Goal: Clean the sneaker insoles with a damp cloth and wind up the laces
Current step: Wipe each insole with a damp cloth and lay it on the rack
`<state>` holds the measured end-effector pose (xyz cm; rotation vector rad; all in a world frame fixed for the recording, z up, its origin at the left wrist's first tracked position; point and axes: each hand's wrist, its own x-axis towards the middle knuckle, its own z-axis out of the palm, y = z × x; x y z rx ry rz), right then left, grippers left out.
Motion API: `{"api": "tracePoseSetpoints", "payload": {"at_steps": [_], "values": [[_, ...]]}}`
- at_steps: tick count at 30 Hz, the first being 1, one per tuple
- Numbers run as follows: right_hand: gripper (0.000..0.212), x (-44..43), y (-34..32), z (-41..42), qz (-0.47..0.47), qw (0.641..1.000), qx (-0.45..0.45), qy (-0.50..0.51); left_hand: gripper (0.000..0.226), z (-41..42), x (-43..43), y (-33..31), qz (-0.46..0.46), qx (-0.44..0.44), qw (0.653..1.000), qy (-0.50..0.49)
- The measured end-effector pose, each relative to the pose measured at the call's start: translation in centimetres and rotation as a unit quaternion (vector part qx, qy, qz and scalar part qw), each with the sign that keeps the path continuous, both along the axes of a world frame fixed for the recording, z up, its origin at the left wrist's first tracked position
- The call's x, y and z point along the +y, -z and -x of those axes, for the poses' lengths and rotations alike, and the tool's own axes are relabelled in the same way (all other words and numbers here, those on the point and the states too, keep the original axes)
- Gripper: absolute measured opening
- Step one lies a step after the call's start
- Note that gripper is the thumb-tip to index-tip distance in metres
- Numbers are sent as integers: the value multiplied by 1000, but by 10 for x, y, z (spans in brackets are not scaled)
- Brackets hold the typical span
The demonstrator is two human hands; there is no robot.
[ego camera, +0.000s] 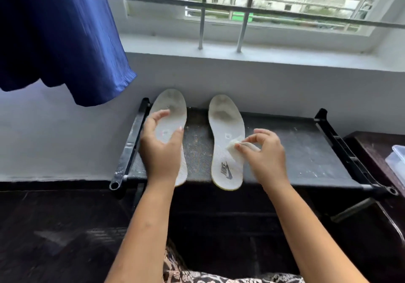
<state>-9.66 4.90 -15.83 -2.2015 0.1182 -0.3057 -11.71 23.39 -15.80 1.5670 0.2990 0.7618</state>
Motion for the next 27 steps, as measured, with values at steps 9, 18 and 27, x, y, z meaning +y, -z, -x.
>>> {"api": "tracePoseSetpoints", "payload": {"at_steps": [9, 18, 27], "values": [[11, 78, -7, -39, -163, 975, 72, -130, 33, 0, 19, 7, 118, 69, 990, -35], [18, 132, 13, -68, -85, 978, 157, -107, 34, -1, 24, 3, 333, 61, 940, 30], [25, 105, -3, -55, -118, 978, 135, -105, 60, 1, 4, 0, 409, 53, 906, 96]]}}
